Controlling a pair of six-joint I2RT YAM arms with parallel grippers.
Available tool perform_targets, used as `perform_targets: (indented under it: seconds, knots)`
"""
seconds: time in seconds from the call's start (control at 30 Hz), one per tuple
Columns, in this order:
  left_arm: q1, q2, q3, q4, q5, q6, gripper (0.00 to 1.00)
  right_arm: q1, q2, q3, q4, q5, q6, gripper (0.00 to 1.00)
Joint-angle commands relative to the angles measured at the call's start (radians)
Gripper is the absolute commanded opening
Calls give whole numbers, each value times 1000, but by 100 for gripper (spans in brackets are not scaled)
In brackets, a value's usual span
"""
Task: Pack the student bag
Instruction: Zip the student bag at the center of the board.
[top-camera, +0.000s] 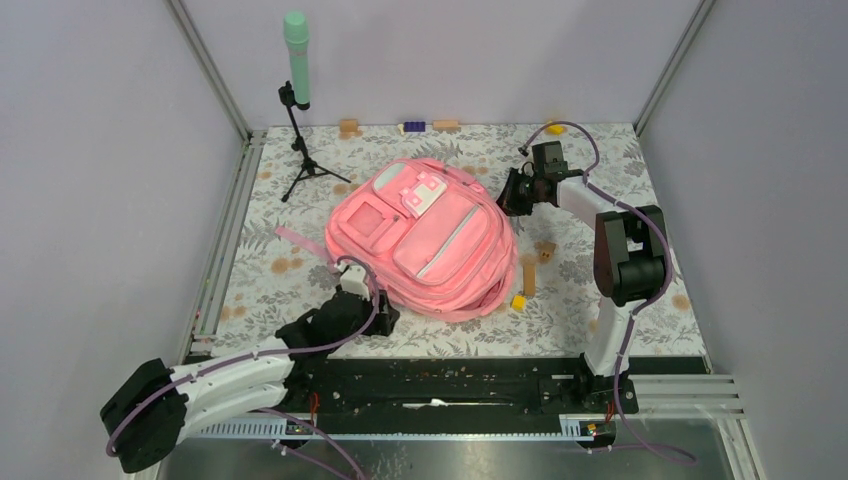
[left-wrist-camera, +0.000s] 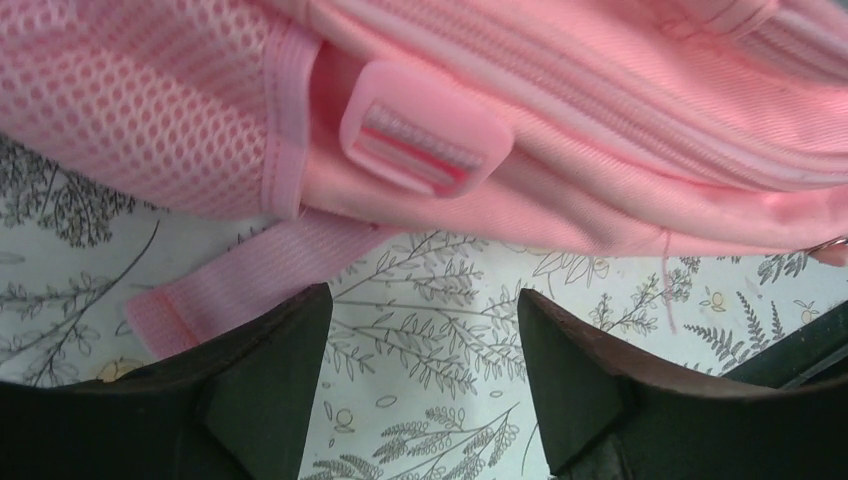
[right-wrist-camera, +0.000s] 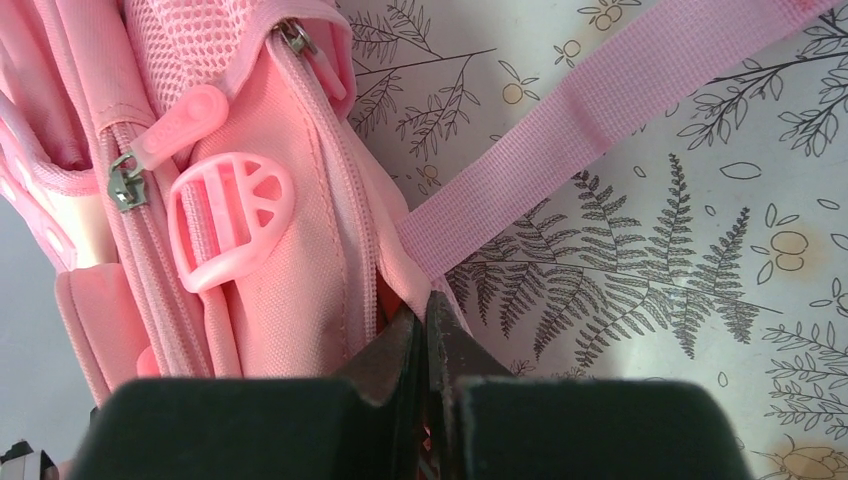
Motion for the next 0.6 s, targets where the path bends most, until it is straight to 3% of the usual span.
perform_targets:
  seconds: [0.0, 0.1, 0.43, 0.57]
  knots:
    - [-26, 33, 25, 203, -62, 56, 69, -18, -25, 85, 113, -46, 49, 0]
    - [-30, 59, 13, 250, -66, 64, 64, -18, -24, 87, 114, -49, 55, 0]
    - [-43, 170, 10, 350, -116, 91, 63, -17, -27, 69, 148, -76, 84, 0]
    - [-44, 224, 13, 396, -125, 92, 55, -18, -27, 70, 151, -82, 96, 0]
